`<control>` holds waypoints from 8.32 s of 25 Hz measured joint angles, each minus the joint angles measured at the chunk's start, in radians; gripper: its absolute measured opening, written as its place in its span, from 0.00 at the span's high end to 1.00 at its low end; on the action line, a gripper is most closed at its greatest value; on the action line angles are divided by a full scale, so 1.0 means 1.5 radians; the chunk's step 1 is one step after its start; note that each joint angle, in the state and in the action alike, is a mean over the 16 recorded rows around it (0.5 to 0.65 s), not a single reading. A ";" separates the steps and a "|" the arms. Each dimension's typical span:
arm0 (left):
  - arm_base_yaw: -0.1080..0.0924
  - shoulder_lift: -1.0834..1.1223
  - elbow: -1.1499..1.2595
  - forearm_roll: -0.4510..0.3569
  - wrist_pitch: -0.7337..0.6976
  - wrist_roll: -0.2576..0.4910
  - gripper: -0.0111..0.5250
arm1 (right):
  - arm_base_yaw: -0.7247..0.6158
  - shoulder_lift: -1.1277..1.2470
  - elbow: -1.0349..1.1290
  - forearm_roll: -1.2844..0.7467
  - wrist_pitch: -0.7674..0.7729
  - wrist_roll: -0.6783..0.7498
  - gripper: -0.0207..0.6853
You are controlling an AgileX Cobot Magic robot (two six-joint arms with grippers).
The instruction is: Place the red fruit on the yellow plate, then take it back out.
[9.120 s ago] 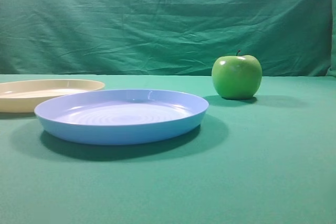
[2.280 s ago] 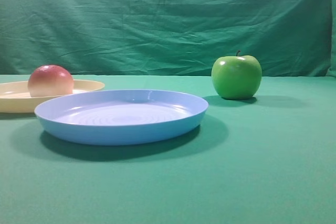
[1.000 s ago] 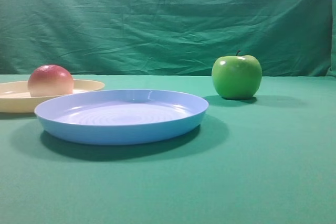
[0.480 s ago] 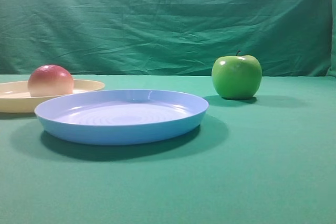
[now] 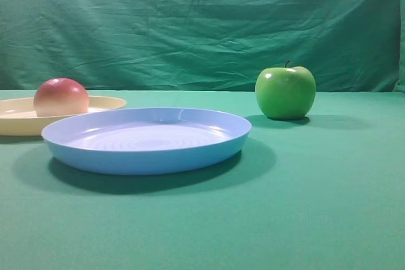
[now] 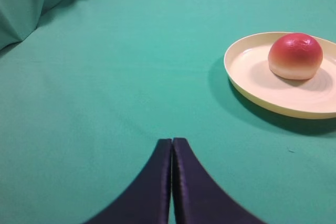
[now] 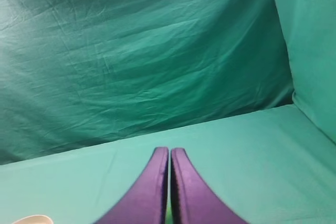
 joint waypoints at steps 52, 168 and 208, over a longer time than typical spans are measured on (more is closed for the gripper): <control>0.000 0.000 0.000 0.000 0.000 0.000 0.98 | 0.440 1.219 -0.885 0.085 0.064 -0.186 0.30; 0.000 0.000 0.000 0.000 0.000 0.000 0.98 | 0.150 0.520 -0.124 -0.032 0.053 -0.097 0.32; 0.000 0.000 0.000 0.000 0.000 0.000 0.98 | 0.111 -0.148 -0.102 -0.144 0.233 0.042 0.97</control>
